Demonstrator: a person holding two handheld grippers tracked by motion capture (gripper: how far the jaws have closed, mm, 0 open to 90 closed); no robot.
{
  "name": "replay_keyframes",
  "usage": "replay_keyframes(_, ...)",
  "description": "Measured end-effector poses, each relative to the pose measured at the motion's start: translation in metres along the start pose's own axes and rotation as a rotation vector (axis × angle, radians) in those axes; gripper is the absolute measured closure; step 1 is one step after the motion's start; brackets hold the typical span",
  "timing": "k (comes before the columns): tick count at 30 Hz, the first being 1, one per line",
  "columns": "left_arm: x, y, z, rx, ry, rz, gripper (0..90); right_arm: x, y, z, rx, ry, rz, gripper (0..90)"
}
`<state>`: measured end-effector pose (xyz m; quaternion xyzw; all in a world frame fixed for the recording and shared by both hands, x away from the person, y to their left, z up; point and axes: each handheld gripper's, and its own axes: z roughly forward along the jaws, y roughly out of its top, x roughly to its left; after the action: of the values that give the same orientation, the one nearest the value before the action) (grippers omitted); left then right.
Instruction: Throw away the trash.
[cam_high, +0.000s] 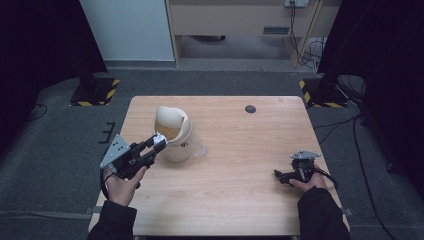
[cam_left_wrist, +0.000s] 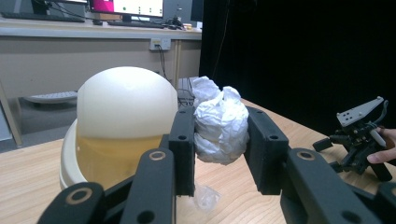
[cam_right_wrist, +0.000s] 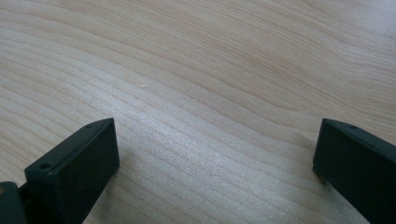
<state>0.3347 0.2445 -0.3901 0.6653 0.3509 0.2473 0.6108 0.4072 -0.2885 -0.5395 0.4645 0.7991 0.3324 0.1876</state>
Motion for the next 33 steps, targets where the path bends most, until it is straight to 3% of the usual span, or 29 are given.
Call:
replay_keyframes(7,0.007,-0.005,0.003,0.003,0.025,-0.012,65.4,0.0,0.0,0.0,0.0,0.001,0.0,0.5)
replay_keyframes(16,0.029,-0.013,0.011,0.024,0.093,-0.036,65.4,0.0,0.0,0.0,0.0,0.001,0.0,0.5)
replay_keyframes(33,0.046,-0.034,0.036,0.119,0.123,-0.027,65.4,0.0,0.0,0.0,0.0,0.002,-0.001,0.5)
